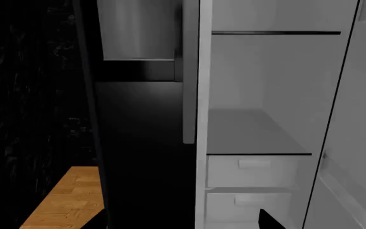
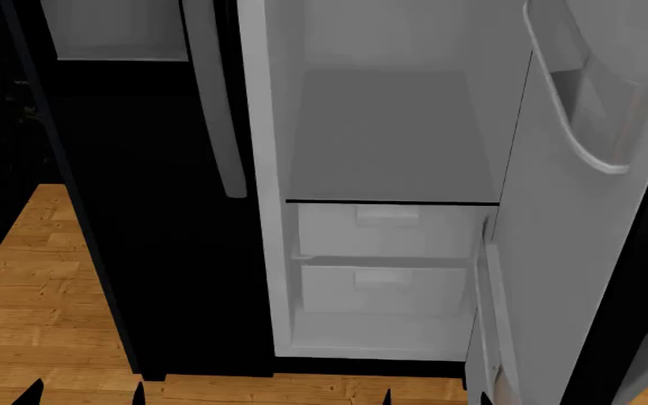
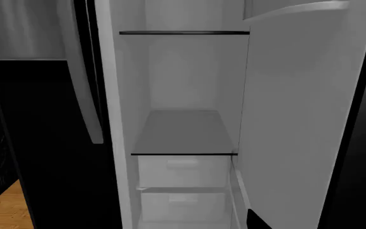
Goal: Close the fridge door
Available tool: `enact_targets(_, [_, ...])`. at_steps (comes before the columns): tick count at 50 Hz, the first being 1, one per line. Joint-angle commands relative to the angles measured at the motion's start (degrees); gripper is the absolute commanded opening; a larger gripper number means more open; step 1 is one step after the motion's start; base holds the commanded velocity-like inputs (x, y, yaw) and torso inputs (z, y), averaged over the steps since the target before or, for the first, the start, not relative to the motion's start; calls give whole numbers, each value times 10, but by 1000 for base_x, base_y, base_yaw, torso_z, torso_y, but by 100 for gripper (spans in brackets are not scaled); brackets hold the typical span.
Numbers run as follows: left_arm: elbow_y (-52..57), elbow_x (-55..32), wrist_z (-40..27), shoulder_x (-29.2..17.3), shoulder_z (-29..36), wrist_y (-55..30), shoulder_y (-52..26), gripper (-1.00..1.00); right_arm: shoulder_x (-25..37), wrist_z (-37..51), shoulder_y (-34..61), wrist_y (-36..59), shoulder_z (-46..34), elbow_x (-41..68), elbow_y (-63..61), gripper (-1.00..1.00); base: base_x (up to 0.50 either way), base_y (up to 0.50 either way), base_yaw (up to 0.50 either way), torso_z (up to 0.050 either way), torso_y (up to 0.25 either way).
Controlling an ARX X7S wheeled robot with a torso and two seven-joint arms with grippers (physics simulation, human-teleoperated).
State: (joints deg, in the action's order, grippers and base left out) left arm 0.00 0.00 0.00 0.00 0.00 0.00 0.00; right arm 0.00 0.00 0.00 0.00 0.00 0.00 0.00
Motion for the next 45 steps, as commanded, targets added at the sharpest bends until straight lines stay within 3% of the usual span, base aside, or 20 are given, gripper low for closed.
enact_targets(1, [-11,-15,-18,-15,18,8,-3,100,25,30,2,-3,-31,25,4,100,0,0,0,0,0])
enact_targets(19, [-1,-38,-41,-36,41,4,-1,100,41,51,3,1,-49,39,0,100,0,0,0,0,0])
enact_targets(32, [-1,-47,-52,-46,53,3,-3,100,51,65,-2,10,-52,51,-12,100,-437,105,0,0,0])
enact_targets(45, [0,-57,-60,-54,62,5,-3,100,61,71,-6,12,-59,68,-25,100,-263,-465,0,0,0])
